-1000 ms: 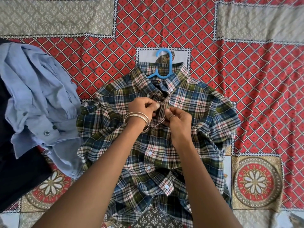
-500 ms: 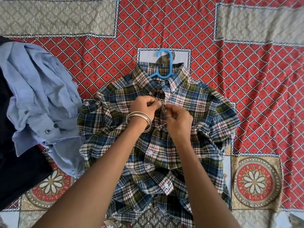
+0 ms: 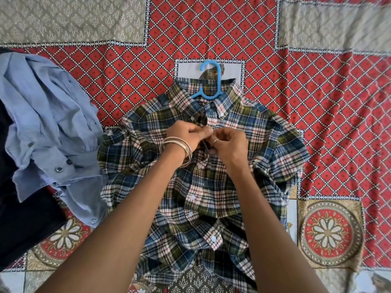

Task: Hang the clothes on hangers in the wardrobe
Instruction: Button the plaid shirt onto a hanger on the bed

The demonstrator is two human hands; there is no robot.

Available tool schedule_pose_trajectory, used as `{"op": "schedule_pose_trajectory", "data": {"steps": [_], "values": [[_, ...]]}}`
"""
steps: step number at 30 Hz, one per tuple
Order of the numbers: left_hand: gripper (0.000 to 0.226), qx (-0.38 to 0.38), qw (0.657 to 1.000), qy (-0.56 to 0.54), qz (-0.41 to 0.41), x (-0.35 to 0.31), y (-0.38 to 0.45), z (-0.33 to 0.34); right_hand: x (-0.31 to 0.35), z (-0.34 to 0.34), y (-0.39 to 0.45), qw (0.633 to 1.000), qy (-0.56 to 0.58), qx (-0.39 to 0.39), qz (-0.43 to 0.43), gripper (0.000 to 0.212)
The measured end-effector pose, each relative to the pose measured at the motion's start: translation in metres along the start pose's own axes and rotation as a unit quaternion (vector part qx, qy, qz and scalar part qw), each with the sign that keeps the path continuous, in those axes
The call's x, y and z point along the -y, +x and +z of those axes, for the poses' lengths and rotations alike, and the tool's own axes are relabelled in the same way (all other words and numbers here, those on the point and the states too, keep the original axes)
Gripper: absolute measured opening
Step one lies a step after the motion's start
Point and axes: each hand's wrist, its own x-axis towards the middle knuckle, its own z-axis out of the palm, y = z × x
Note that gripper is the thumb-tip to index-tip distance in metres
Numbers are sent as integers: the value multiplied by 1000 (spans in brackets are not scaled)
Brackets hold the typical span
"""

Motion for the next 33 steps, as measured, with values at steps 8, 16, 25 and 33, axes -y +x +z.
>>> {"op": "schedule_pose_trajectory", "data": {"steps": [8,16,25,33], "values": [[27,7,995,99,21,-11,1,3,-5,0,-7,999,21,13,-32,18],[27,-177,950,177,184,-12,9,-3,11,-17,5,996,-84,-29,0,8],[21,-13,847,483,222,-50,42,-17,57,-9,47,849,-494,16,-188,32],[25,-35,949,280,142,-61,58,-37,59,-44,47,918,-303,39,-252,25]]}}
